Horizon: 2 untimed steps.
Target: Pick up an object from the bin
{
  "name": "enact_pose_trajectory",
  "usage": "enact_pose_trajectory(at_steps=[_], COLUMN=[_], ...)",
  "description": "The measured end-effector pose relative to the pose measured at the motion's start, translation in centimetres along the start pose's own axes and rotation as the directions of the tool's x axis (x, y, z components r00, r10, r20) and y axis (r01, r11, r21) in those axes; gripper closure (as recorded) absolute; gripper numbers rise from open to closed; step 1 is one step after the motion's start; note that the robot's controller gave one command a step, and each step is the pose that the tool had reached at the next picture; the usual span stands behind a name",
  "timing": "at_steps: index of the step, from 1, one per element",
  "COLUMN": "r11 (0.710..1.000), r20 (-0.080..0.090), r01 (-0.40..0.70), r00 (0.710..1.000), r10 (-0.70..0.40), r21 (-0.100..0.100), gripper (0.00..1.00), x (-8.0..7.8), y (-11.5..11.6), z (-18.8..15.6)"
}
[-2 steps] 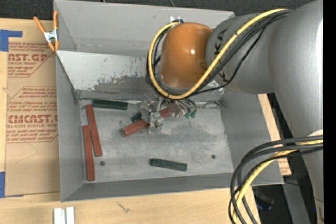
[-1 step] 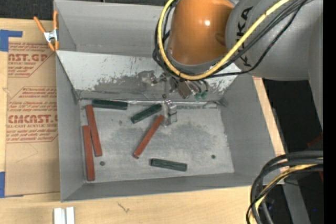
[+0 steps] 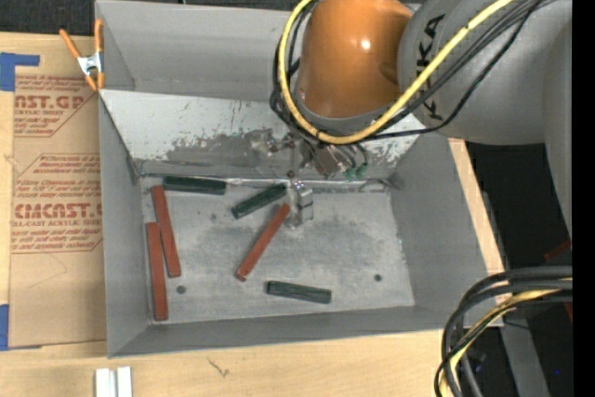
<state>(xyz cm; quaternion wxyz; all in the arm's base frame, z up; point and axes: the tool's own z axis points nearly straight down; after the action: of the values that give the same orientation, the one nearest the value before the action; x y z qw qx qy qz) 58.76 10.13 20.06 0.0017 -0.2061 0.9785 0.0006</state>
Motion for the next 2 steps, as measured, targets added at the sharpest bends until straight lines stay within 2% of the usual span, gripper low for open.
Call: enact_pose_trajectory(at_steps=[1, 2], r11=[0.991, 0.961], r20=[0.008, 0.001], r01=[0.136, 0.277], r00=[0.991, 0.961], r10=[-0.136, -0.277], r21=[0.003, 0.001], gripper=[0.0, 0.0], x=[0.4, 1.0], y=[-0.7, -2.6], z=[2.6, 8.1])
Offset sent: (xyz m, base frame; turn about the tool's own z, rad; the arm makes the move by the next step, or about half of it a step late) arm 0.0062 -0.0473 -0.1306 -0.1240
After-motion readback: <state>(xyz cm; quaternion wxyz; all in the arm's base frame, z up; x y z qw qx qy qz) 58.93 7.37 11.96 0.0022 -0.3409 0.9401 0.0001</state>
